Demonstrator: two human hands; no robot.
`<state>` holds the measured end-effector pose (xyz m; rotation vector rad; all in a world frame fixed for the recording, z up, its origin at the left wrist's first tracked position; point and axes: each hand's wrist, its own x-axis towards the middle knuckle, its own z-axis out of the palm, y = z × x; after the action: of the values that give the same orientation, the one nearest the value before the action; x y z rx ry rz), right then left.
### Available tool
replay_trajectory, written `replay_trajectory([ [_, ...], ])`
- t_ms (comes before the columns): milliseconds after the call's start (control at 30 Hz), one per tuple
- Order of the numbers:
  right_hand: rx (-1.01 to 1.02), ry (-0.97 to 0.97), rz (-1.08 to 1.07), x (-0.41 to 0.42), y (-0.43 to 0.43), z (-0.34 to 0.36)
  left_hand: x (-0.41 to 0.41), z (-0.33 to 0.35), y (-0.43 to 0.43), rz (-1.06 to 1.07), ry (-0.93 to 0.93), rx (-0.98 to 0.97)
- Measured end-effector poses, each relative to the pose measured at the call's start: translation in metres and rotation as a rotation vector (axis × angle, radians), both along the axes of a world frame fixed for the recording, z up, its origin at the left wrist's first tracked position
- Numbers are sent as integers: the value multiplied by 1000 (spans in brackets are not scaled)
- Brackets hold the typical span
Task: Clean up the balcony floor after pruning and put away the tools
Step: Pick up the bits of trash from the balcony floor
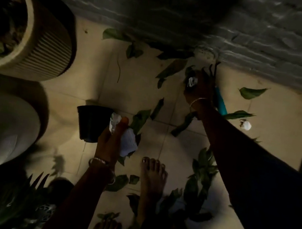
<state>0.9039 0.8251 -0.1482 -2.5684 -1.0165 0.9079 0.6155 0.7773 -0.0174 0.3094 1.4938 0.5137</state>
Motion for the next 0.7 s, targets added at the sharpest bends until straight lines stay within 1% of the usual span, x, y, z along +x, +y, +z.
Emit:
replay_trajectory([
  [100, -172, -53, 201, 1, 9, -23, 0, -12, 2, -22, 40, -3],
  [167, -245, -43, 229, -3, 3, -31, 2, -14, 3, -4, 56, -23],
  [200, -258, 9, 188, -8, -5, -30, 3, -12, 2, -11, 71, -25],
  [267, -239, 179, 44, -25, -28, -20, 6, -8, -2, -13, 96, -37],
  [333, -129, 300, -118, -48, -58, 2, 7, -1, -7, 2, 118, -47],
  [400, -31, 431, -353, -69, -90, 31, 9, 11, -9, -6, 119, -41],
  [467, -25, 524, -483, -82, -120, 61, 13, 29, -10, -32, 91, -46],
  [567, -68, 672, -670, -92, -166, 113, 20, 60, -16, -81, 73, -44],
  [633, -30, 733, -782, -94, -192, 147, 24, 79, -20, -88, 86, -43],
  [700, 53, 769, -861, -96, -214, 188, 25, 98, -24, -107, 77, -44],
])
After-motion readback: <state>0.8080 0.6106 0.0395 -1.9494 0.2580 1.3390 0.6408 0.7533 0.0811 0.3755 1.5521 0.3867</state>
